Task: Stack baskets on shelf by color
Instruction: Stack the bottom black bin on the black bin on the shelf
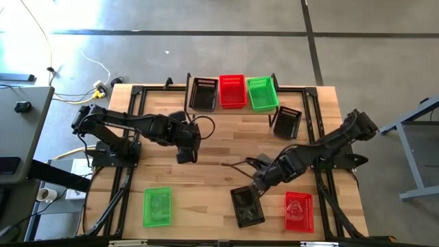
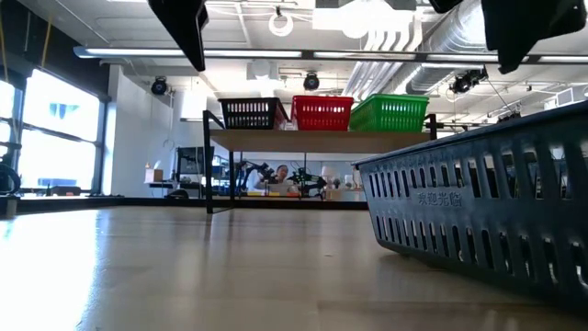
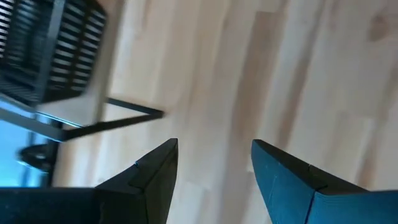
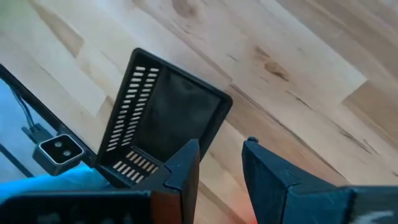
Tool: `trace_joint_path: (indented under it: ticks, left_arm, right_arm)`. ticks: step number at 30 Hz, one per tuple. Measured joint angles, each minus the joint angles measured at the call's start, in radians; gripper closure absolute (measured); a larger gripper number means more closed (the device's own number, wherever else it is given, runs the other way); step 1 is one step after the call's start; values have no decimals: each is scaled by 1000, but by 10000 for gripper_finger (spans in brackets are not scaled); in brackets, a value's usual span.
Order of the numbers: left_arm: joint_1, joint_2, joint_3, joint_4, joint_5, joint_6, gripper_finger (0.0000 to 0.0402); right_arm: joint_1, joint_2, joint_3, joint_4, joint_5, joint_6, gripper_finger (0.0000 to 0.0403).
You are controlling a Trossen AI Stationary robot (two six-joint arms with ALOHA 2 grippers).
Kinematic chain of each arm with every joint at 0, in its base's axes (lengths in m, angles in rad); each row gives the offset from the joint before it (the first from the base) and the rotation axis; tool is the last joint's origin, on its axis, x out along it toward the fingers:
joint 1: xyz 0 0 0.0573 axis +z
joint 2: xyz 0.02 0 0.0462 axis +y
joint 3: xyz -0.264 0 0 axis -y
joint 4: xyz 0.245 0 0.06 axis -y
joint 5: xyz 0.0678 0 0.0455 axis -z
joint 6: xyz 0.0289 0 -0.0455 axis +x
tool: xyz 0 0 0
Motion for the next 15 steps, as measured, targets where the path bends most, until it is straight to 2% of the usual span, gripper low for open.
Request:
trace_joint_path:
  ticks: [4,15]
  left_arm:
    - [-22,0,0,2,46,-63,206]
    - [-140,0,0,1,65,-229,206]
  right_arm:
    - [26,0,-43,63,17,9,295]
    - [46,1,-226,285,7,8,295]
